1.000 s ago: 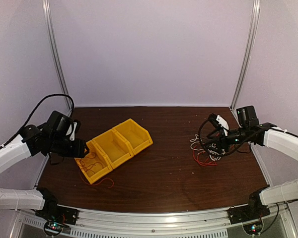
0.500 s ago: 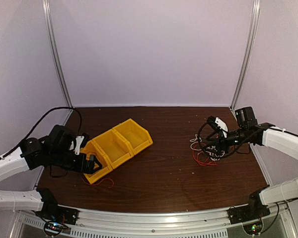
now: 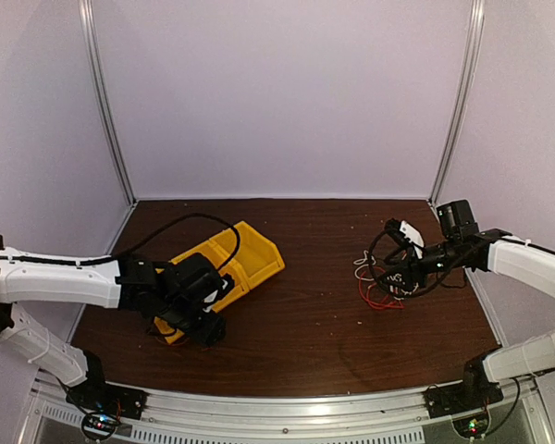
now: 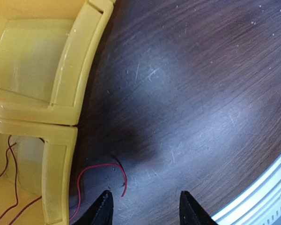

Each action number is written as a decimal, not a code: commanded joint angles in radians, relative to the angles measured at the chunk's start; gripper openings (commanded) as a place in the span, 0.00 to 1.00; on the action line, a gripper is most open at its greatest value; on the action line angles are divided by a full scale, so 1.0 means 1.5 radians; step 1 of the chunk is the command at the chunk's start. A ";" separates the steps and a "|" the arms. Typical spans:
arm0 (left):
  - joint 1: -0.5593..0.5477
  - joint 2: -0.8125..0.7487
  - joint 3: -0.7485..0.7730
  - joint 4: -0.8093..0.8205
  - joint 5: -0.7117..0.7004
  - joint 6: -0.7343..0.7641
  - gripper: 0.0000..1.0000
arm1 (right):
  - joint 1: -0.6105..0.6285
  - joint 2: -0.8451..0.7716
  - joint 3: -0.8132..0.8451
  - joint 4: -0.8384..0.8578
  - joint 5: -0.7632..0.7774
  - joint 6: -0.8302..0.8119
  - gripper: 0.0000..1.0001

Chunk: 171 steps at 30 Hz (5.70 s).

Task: Untangle the cables
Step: Pick up the untangled cable from the center of the board, then place the untangled cable in the bin.

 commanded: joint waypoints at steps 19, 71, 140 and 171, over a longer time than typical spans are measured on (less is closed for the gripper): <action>-0.019 0.161 -0.007 -0.031 -0.011 -0.060 0.42 | -0.003 0.003 0.008 -0.012 -0.005 -0.017 0.67; 0.128 -0.064 0.147 -0.195 0.025 0.060 0.00 | -0.003 0.010 0.002 -0.013 0.004 -0.022 0.67; 0.266 -0.223 -0.130 0.120 -0.032 0.040 0.00 | -0.001 0.046 0.010 -0.035 -0.001 -0.041 0.67; 0.277 -0.172 -0.061 0.110 0.014 0.114 0.58 | -0.001 0.038 0.007 -0.039 0.001 -0.045 0.67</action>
